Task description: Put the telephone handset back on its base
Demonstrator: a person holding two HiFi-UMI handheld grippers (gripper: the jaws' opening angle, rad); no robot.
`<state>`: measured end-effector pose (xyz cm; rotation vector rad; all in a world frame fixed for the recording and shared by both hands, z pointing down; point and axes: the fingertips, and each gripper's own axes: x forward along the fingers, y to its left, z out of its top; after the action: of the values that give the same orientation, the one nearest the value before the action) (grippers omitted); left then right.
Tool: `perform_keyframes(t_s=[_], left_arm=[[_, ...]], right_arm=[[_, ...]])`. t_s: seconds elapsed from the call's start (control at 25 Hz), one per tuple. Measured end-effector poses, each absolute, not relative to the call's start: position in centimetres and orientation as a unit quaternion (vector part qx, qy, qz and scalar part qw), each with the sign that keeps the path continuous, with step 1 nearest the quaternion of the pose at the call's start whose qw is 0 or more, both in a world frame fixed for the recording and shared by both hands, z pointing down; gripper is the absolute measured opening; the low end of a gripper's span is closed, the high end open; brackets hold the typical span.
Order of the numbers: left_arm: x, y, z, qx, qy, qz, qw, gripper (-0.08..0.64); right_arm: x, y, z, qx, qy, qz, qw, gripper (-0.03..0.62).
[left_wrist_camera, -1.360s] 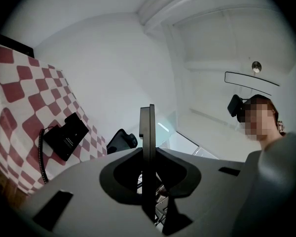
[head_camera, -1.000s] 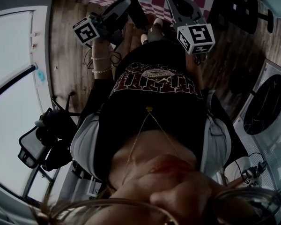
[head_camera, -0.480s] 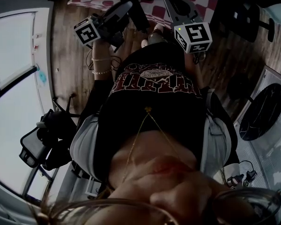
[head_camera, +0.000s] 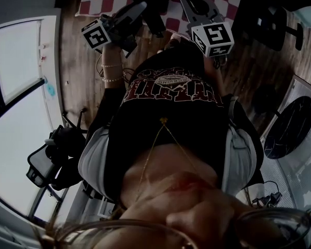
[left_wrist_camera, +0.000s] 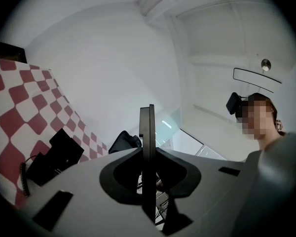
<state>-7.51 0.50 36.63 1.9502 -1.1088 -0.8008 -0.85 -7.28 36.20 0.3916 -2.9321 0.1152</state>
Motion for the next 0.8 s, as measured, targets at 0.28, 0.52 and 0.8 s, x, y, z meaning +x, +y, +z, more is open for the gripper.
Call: perform_keyframes(t_s=[0.28, 0.52, 0.8], left_arm=[[-7.5, -0.2, 36.3, 0.762, -0.441, -0.301, 0.367, 0.081], [-7.2, -1.8, 36.7, 0.762, -0.441, -0.298, 0.370, 0.081], [-6.3, -2.1, 36.1, 0.782, -0.418, -0.276, 0.370, 0.080]], right_arm=[[-0.9, -8.5, 35.7, 0.130, -0.987, 0.039, 0.086, 0.020], [-0.6, -9.6, 36.5, 0.122, -0.988, 0.044, 0.088, 0.020], [0.2, -9.1, 35.8, 0.141, -0.985, 0.042, 0.084, 0.020]])
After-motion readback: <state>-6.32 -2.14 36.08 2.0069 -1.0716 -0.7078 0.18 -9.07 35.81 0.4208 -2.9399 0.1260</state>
